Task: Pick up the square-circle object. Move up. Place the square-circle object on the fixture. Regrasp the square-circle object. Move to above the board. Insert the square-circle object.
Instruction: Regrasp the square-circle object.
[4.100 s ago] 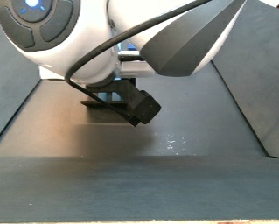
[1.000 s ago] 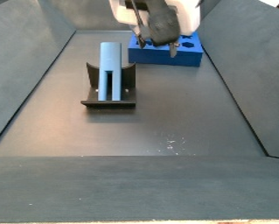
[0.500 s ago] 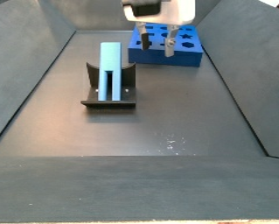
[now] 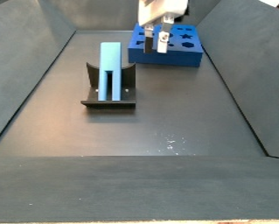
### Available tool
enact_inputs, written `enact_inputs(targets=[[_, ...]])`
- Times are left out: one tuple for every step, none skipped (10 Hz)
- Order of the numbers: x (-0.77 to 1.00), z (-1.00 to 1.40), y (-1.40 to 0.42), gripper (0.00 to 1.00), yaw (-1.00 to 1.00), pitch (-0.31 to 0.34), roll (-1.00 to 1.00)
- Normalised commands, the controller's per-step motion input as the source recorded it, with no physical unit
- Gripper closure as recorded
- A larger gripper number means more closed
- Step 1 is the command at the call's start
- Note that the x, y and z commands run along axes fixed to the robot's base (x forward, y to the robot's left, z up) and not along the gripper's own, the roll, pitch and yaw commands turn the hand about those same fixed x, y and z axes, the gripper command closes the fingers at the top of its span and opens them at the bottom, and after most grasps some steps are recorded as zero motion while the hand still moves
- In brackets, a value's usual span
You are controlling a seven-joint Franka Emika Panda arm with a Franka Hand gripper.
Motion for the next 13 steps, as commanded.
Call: enact_inputs(targets=[[-0.03,-0.01,-0.02,0.00,-0.79,0.300,0.80],[-0.01,-0.03,-0.02,0.00,-0.55,0.410,0.61],[0.02,-0.04,-0.01,0.00,-0.37,0.492,0.44],[0.05,-0.03,-0.01,0.00,-0.14,0.530,0.29],[0.07,-0.03,-0.02,0.00,0.01,0.513,0.22],[0.08,-0.03,-0.04,0.00,0.15,0.481,0.17],[0.08,-0.02,-0.05,0.00,0.22,0.441,0.15],[0.08,0.00,-0.05,0.00,0.27,0.354,0.12],[0.07,0.00,-0.04,0.00,0.29,0.275,0.10],[0.06,0.00,-0.04,0.00,0.29,0.200,0.08],[0.06,0.00,-0.04,0.00,0.27,0.143,0.07],[0.06,0.00,-0.04,0.00,0.24,0.090,0.06],[0.06,-0.01,-0.04,0.00,0.21,0.062,0.06]])
